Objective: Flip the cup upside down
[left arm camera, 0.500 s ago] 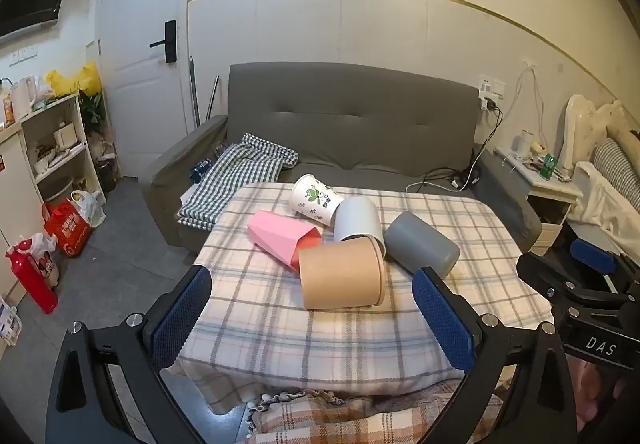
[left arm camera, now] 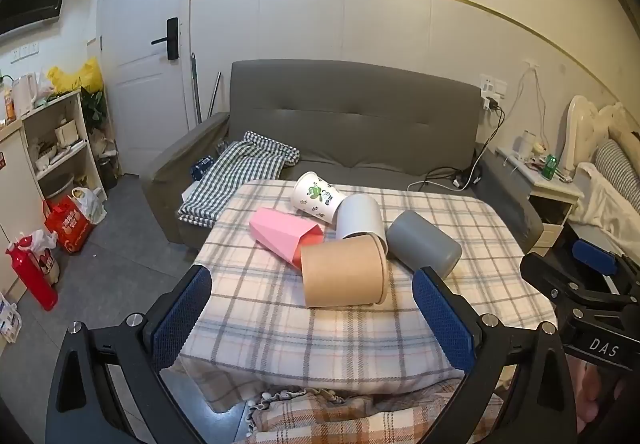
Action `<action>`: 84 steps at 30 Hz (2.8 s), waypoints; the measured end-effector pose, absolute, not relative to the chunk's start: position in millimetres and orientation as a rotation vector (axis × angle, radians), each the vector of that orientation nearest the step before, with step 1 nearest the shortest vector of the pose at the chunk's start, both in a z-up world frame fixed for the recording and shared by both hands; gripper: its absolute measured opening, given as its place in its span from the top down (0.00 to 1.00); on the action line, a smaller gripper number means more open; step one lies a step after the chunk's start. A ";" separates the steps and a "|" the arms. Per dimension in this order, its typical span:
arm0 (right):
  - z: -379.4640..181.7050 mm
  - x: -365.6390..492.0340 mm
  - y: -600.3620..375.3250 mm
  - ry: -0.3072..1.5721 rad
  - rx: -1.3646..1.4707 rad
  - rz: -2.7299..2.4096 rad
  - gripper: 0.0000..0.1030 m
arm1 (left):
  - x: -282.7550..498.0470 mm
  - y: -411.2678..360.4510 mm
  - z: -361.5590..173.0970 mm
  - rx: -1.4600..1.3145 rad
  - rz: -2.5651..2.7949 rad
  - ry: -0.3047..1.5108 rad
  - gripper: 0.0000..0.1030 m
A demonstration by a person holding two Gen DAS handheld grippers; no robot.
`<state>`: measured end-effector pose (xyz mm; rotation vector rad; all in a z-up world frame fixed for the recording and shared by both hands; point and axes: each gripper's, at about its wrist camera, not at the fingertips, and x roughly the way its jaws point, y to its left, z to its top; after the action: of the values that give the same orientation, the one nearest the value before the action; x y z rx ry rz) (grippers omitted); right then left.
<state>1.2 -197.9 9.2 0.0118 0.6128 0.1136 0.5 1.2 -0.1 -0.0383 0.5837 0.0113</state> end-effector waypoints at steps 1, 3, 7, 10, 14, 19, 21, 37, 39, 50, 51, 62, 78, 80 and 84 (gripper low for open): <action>9.2 1.1 -197.8 0.613 0.012 0.113 0.00 | 0.4 1.3 -0.1 -0.038 0.012 0.584 0.00; 9.1 1.0 -197.8 0.613 0.011 0.113 0.00 | 0.4 1.4 0.2 -0.038 0.012 0.584 0.00; 9.5 -0.3 -198.4 0.613 0.010 0.115 0.00 | 1.0 1.0 -0.9 -0.037 0.009 0.584 0.00; 9.9 -1.4 -199.3 0.613 0.011 0.115 0.00 | 1.5 1.1 -1.5 -0.037 0.010 0.585 0.00; 7.4 1.5 -196.4 0.615 0.010 0.116 0.00 | 1.2 0.9 -1.7 -0.039 0.011 0.585 0.00; 7.2 1.0 -196.7 0.617 0.009 0.120 0.00 | 0.1 0.9 -2.2 -0.037 0.010 0.585 0.00; 6.8 1.2 -196.5 0.618 0.010 0.120 0.00 | 0.3 1.2 -2.2 -0.037 0.011 0.586 0.00; 6.1 -0.1 -195.6 0.619 0.008 0.122 0.00 | 0.6 0.8 -2.3 -0.038 0.011 0.587 0.00; 6.2 -0.1 -195.6 0.619 0.008 0.122 0.00 | 0.5 0.5 -2.4 -0.037 0.011 0.588 0.00; 6.8 0.9 -195.3 0.617 0.006 0.124 0.00 | 0.8 1.1 -2.0 -0.039 0.011 0.588 0.00; 7.1 -1.6 -194.5 0.618 0.007 0.125 0.00 | 0.6 0.8 -2.3 -0.039 0.012 0.587 0.00; 9.2 0.0 -189.0 0.627 0.006 0.127 0.00 | 1.2 2.2 -3.0 -0.039 0.012 0.591 0.00; 6.1 5.2 -192.8 0.637 -0.002 0.158 0.00 | 2.5 9.7 -10.9 -0.039 0.018 0.604 0.00; 6.0 9.8 -193.0 0.642 -0.017 0.174 0.00 | 7.4 10.0 -13.6 -0.035 0.024 0.615 0.00; 2.5 33.2 -195.3 0.666 -0.069 0.211 0.00 | 26.3 7.3 -21.1 -0.018 0.048 0.642 0.00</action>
<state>33.2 -195.3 2.5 -0.0690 0.6659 0.2109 26.3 7.3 -21.1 -0.0176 0.6423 0.0476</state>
